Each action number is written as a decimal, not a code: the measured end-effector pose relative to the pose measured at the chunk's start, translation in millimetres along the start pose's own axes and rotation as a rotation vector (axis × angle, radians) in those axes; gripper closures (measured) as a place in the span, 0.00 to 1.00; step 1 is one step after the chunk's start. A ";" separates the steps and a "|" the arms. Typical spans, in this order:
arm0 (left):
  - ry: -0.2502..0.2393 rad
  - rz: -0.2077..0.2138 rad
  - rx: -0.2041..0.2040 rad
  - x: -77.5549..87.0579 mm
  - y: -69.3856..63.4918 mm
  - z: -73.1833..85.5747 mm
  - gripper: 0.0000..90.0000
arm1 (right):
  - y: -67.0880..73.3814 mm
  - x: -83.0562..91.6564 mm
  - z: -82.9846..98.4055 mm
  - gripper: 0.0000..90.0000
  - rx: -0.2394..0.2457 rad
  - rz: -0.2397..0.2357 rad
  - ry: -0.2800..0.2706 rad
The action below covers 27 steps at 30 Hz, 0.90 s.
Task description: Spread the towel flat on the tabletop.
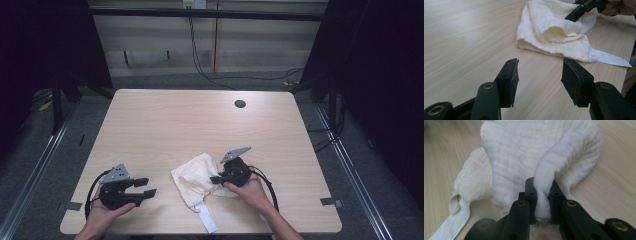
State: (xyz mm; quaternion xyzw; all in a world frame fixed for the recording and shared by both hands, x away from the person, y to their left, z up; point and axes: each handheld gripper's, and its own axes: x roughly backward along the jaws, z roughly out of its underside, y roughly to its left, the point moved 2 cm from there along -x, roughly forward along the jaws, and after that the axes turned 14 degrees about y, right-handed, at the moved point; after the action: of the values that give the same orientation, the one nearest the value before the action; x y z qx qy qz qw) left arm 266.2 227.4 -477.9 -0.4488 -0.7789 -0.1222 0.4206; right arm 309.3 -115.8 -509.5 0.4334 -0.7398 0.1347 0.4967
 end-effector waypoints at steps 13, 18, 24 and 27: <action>-0.003 0.039 -0.024 -4.3 -9.9 -7.8 0.73 | 18.9 1.9 8.7 0.69 0.024 -0.014 0.004; 0.005 0.093 -0.099 -8.4 -28.0 -21.6 0.79 | 12.6 20.4 9.8 0.50 -0.018 0.013 -0.054; 0.024 0.160 -0.176 -25.5 -50.6 -53.0 0.82 | 10.0 52.8 25.4 0.46 -0.085 0.070 -0.117; 0.040 0.210 -0.208 -43.5 -57.5 -67.5 0.86 | 12.1 67.5 39.8 0.45 -0.113 0.084 -0.154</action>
State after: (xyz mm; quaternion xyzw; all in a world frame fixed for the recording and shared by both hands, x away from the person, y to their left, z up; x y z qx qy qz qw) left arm 267.5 130.5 -458.9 -0.5665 -0.7021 -0.1666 0.3979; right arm 266.5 -168.0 -468.0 0.3821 -0.7999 0.0797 0.4559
